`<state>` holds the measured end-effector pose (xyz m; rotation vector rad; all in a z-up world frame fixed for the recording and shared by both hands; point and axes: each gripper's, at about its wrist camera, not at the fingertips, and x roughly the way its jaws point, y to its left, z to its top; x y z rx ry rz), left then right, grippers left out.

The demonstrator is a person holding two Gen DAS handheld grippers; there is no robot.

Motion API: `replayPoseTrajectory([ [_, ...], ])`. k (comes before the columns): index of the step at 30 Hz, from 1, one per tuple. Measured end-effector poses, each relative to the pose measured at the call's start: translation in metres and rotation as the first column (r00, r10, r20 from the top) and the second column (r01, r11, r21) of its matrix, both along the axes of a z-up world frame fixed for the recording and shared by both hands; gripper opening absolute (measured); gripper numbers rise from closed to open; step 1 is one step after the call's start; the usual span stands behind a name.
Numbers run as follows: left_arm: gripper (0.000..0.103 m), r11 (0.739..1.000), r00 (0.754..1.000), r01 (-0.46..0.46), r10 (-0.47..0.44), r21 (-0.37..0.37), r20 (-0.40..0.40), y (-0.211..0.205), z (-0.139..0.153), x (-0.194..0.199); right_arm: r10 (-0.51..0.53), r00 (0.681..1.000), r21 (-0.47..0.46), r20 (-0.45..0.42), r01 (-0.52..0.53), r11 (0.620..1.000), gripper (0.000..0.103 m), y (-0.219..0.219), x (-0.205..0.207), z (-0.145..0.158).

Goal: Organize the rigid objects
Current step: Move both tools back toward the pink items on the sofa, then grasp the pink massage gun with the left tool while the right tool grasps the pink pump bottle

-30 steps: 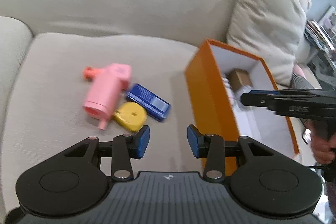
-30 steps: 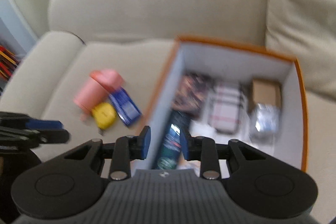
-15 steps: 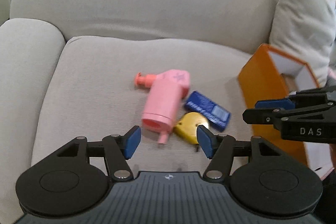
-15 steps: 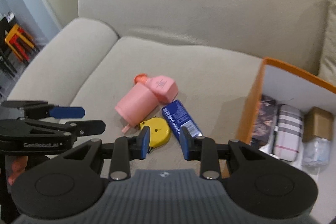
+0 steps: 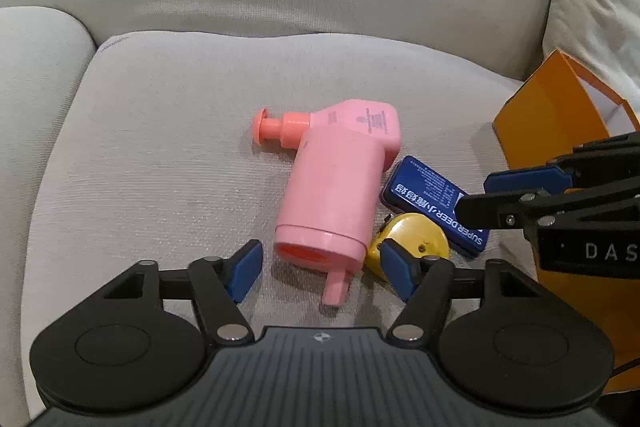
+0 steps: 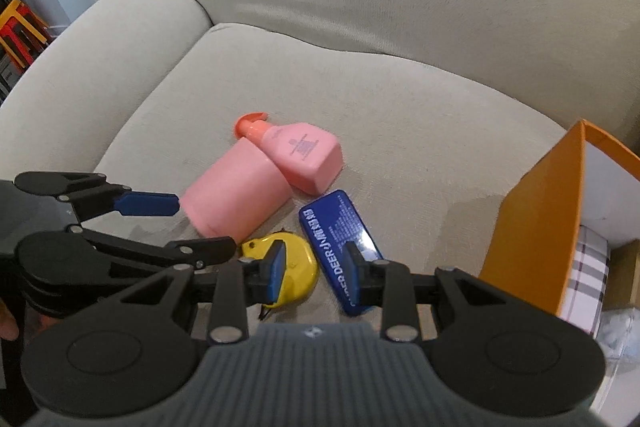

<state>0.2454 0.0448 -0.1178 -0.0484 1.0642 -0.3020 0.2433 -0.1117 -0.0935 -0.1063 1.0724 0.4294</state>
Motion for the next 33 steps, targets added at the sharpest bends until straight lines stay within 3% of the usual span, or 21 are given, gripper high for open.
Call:
replayPoseTrajectory([
  [3,0.062,1.0,1.0,0.009,-0.009,-0.03,0.021,0.002,-0.004,0.0,0.002,1.0,-0.003,-0.006,-0.002,1.0,0.032,0.002,0.004,-0.003],
  [12,0.061,0.998,0.998,-0.005,0.008,-0.056,0.056,0.02,0.025,-0.006,0.022,1.0,-0.006,-0.004,-0.022,1.0,0.032,0.005,0.006,-0.007],
  [21,0.06,0.995,1.0,0.03,-0.03,0.091,-0.004,0.025,0.044,0.013,0.147,0.988,-0.039,0.053,-0.145,0.989,0.031,0.032,0.02,0.001],
  [28,0.06,0.996,0.999,0.036,-0.038,0.077,0.036,0.03,0.038,0.014,0.315,0.944,-0.102,0.099,-0.306,0.947,0.031,0.068,0.044,0.004],
  [33,0.06,0.999,0.999,0.003,-0.004,0.033,0.039,0.041,0.037,0.007,0.439,0.894,-0.181,0.09,-0.419,0.89,0.028,0.093,0.059,-0.009],
])
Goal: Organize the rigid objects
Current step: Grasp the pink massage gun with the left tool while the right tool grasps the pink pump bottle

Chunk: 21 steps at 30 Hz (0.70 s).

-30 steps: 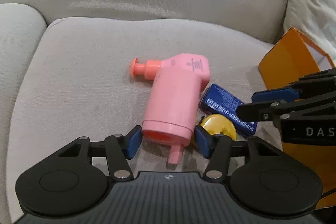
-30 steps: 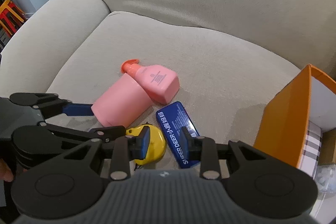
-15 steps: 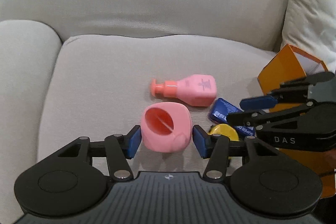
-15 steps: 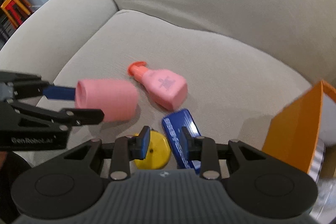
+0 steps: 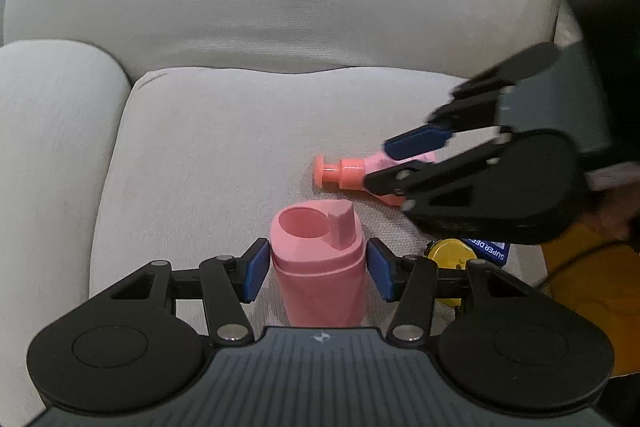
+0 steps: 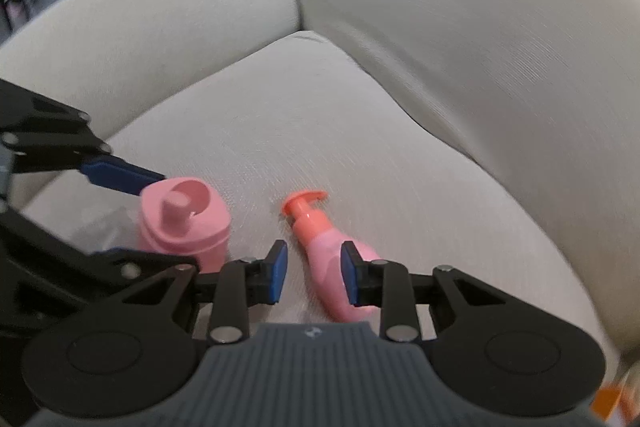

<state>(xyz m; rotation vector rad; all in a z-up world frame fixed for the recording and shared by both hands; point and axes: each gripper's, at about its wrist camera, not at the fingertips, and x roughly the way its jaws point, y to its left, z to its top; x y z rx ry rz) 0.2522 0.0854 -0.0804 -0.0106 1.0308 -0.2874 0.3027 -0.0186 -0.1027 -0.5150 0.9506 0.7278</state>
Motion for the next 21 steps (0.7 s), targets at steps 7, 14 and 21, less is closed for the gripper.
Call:
replayPoseTrajectory([
  [7,0.06,0.999,0.998,-0.053,0.053,-0.012,0.025,0.011,0.003,0.004,0.141,0.99,-0.112,0.01,-0.139,0.984,0.027,0.026,0.011,-0.019],
  [14,0.06,0.997,0.997,-0.075,0.075,-0.017,0.021,0.015,0.005,0.005,0.213,0.977,-0.205,0.012,-0.206,0.957,0.029,0.044,0.015,-0.034],
  [21,0.06,0.997,0.997,-0.078,0.078,-0.018,0.016,0.015,0.008,0.001,0.2,0.979,-0.202,0.025,-0.192,0.96,0.028,0.046,0.017,-0.037],
])
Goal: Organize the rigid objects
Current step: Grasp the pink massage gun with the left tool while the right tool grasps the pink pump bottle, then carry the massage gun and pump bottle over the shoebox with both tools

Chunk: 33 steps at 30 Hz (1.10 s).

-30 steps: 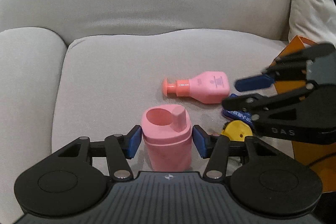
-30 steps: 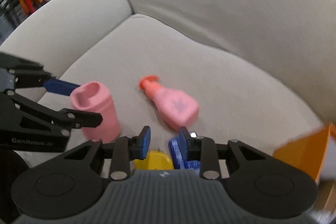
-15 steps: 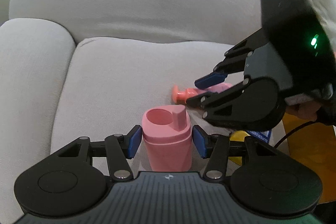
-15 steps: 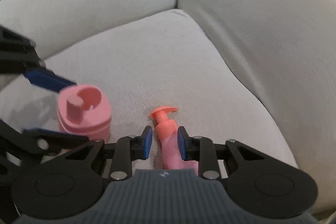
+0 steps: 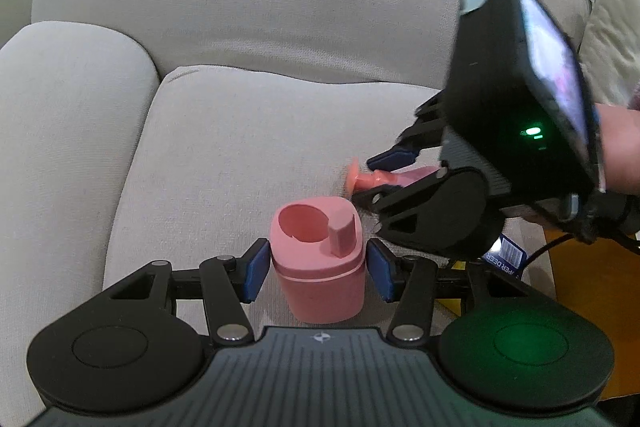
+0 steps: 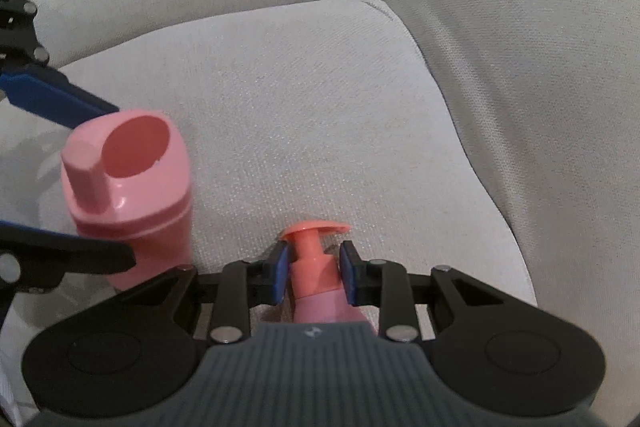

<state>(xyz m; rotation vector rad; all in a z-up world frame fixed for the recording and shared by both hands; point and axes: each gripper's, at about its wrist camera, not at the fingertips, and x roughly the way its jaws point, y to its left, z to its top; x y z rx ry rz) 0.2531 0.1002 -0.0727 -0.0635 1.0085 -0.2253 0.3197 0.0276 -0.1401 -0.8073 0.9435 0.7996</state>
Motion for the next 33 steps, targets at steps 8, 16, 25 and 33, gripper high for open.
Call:
replayPoseTrajectory([
  [8,0.06,1.0,1.0,0.004,-0.004,-0.012,0.02,-0.001,0.004,-0.007,-0.117,0.992,0.113,0.049,0.11,0.987,0.027,-0.045,-0.03,0.046],
  [16,0.06,0.998,0.994,0.04,-0.036,-0.043,0.102,-0.02,0.037,-0.034,-0.337,0.939,0.337,-0.062,0.338,0.879,0.026,-0.113,-0.05,0.084],
  [25,0.06,0.986,0.971,0.141,-0.121,-0.086,0.205,-0.059,0.089,-0.058,-0.451,0.886,0.522,-0.106,0.435,0.733,0.026,-0.202,-0.109,0.156],
  [33,0.06,0.933,0.912,0.348,-0.315,-0.093,0.262,-0.147,0.111,-0.065,-0.604,0.79,0.521,-0.103,0.56,0.644,0.026,-0.311,-0.159,0.196],
])
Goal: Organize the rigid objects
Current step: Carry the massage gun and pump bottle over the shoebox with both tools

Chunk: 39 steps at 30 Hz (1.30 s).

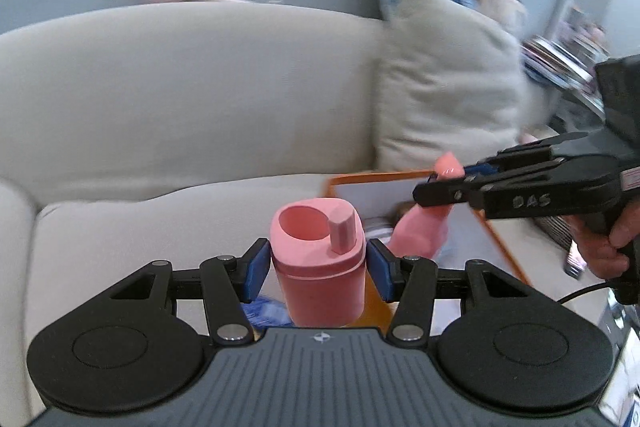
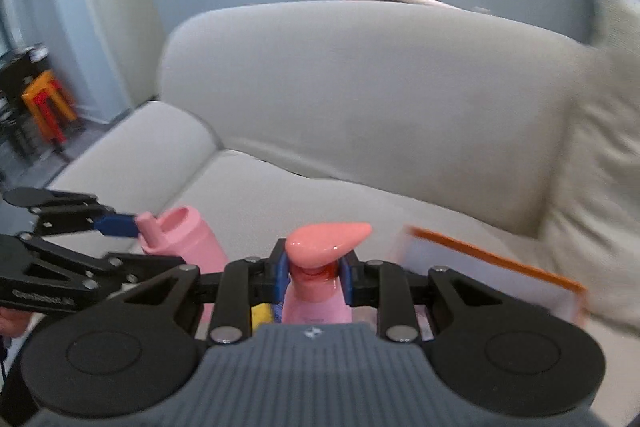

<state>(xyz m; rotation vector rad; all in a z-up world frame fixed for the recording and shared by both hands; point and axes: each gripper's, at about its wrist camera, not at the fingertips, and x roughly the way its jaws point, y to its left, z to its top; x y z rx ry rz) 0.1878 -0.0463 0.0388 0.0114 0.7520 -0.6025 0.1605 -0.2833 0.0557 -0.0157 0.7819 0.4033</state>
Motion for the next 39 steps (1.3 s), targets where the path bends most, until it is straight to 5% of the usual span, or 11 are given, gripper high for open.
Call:
replayPoseTrajectory([
  [8,0.06,0.984,0.984,0.175,-0.175,0.025,-0.013,-0.082,-0.024,0.007,-0.223,0.959,-0.035,-0.176,0.22,0.975,0.027,-0.077,-0.017,-0.065],
  [13,0.06,0.976,0.978,0.209,-0.208,0.053,-0.024,-0.101,-0.042,0.016,-0.276,0.939,0.004,-0.205,0.283,0.959,0.027,-0.086,-0.002,-0.097],
  [28,0.06,0.967,0.974,0.225,-0.221,0.123,-0.049,-0.11,-0.07,0.029,-0.284,0.943,0.084,-0.17,0.301,0.95,0.027,-0.079,0.02,-0.142],
  [39,0.06,0.967,0.974,0.224,-0.218,0.122,-0.059,-0.108,-0.071,0.025,-0.186,0.969,0.0,-0.163,0.188,0.982,0.037,-0.064,0.005,-0.142],
])
